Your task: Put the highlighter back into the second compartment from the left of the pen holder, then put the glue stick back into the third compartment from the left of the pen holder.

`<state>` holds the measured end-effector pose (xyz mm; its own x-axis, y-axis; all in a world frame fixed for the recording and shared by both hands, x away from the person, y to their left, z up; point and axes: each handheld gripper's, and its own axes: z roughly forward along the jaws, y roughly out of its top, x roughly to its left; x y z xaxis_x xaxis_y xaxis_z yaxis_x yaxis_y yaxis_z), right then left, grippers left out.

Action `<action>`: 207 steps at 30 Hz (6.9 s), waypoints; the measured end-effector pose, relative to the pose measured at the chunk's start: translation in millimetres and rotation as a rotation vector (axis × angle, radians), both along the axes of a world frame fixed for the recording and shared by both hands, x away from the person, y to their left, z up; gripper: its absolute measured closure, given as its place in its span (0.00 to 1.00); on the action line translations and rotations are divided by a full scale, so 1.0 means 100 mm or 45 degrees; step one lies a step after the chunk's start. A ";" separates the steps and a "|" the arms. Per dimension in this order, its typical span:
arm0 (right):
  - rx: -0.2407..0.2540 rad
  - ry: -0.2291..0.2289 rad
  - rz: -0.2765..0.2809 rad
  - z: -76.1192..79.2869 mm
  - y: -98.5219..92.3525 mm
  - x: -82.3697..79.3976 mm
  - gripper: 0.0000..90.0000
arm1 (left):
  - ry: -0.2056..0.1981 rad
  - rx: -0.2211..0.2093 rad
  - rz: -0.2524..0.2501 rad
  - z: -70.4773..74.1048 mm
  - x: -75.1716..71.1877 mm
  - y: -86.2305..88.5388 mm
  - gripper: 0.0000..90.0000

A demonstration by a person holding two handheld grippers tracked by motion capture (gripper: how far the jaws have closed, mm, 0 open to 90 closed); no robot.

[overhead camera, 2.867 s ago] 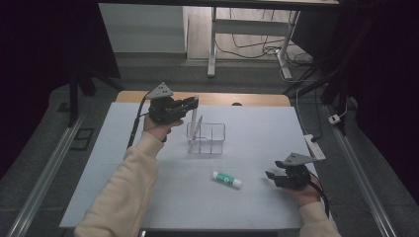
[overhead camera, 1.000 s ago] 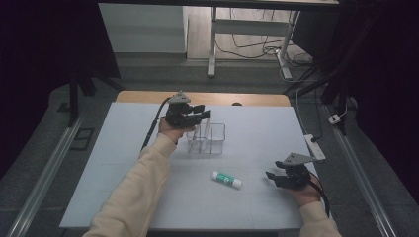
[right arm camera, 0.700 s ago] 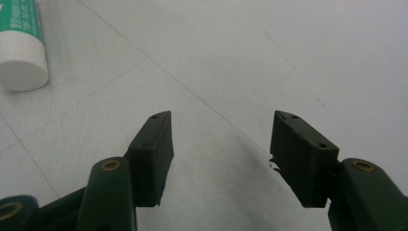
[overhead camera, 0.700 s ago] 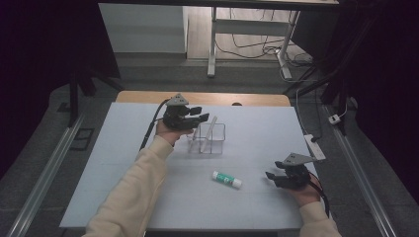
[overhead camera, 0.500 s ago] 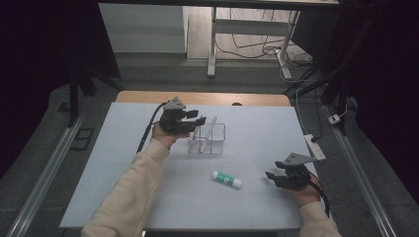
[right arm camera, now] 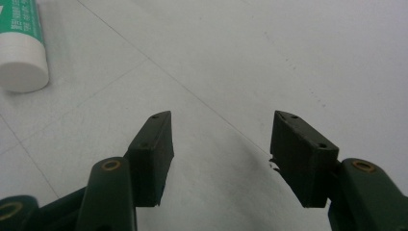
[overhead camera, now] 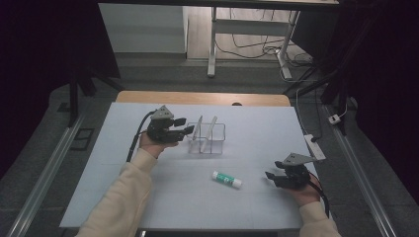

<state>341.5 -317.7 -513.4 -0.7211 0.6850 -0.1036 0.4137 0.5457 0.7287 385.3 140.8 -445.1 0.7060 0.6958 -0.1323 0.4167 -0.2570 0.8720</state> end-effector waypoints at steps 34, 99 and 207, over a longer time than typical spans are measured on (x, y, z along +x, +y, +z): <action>-0.001 0.000 0.006 0.01 0.01 0.00 0.45 | 0.081 0.198 0.026 -0.44 -0.89 0.61 0.51; 0.134 -0.022 0.233 0.30 0.59 -0.17 0.45 | 0.131 0.265 0.065 -0.59 -1.02 0.70 0.44; -0.154 0.225 0.489 0.18 1.50 -0.17 0.72 | 0.016 0.379 -0.148 -0.48 -1.02 0.04 0.44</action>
<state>324.5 -167.6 -495.5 -0.9350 0.3543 -0.0187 0.2767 0.7613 0.5864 282.9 145.1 -493.4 0.7826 0.6200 0.0560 0.3797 -0.5468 0.7462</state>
